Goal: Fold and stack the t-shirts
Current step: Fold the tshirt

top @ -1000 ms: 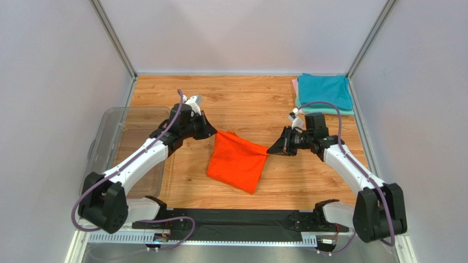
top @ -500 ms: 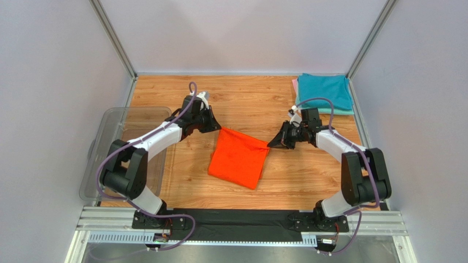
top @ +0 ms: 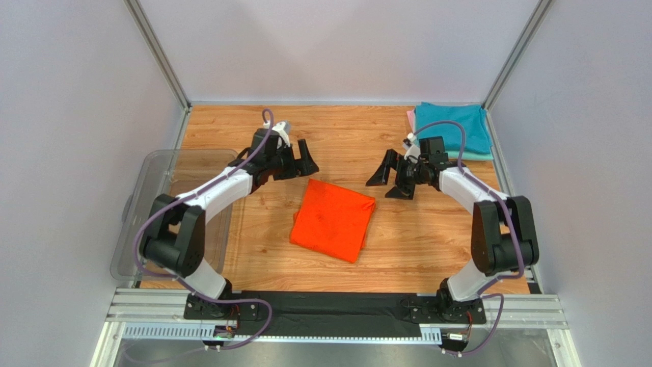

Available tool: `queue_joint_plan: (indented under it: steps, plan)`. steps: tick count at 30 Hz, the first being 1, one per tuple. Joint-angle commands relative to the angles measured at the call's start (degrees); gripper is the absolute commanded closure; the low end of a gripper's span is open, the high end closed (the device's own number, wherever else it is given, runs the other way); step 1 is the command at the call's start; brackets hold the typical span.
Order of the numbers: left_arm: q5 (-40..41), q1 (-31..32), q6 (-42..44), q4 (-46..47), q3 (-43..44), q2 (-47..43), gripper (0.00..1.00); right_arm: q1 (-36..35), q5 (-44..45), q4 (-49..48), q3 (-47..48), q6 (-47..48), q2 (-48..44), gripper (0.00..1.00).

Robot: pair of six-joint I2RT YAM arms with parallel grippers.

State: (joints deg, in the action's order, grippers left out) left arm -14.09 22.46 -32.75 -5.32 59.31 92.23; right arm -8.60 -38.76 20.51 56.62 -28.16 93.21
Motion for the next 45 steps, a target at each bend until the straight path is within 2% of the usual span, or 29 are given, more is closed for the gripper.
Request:
queue_joint_plan:
  steps: [1,6,8,10,19,27,33,38,41,44,45]
  plan:
    - [-2.4,1.2,0.1,2.9,-2.7,-8.7,0.0,-1.6,1.2,2.9,-0.7,2.1,-8.4,0.0]
    - [-7.1,4.3,-0.6,5.0,-4.5,-8.7,0.0,-8.6,1.4,-0.5,-4.6,0.4,-13.8,0.0]
    - [-8.6,4.3,-2.0,9.9,-4.7,-6.1,0.0,-10.5,0.8,-3.1,-5.5,-1.9,-13.3,0.0]
    - [-9.4,4.3,-2.7,14.2,-5.1,-3.1,0.0,-11.0,0.3,-5.6,-5.3,-3.0,-11.2,0.0]
    - [-12.2,4.3,-4.3,19.6,-0.7,8.8,0.0,-11.0,0.4,-7.2,0.0,-1.1,2.1,0.0]
    - [-9.1,4.1,-2.3,17.3,0.5,13.5,0.0,-10.6,2.5,-5.3,2.7,1.6,8.4,0.0]
    - [-5.5,4.1,-2.9,18.4,-5.5,11.0,0.0,-9.8,3.3,-4.4,3.4,2.9,11.0,0.0]
    - [-7.5,4.3,-5.5,23.1,-13.1,8.4,0.0,-10.3,3.7,0.4,4.5,7.9,8.8,0.0]
    - [-5.7,5.6,-7.1,26.6,-17.1,3.5,0.0,-12.1,8.3,6.4,6.5,12.4,3.1,0.0]
    - [-4.5,6.2,-6.8,25.4,-18.1,-1.3,0.0,-13.7,12.5,11.5,8.7,14.0,-4.2,0.0]
    - [-3.6,6.3,-6.5,23.1,-18.1,-5.9,0.0,-14.2,15.0,12.7,9.2,14.3,-6.2,0.0]
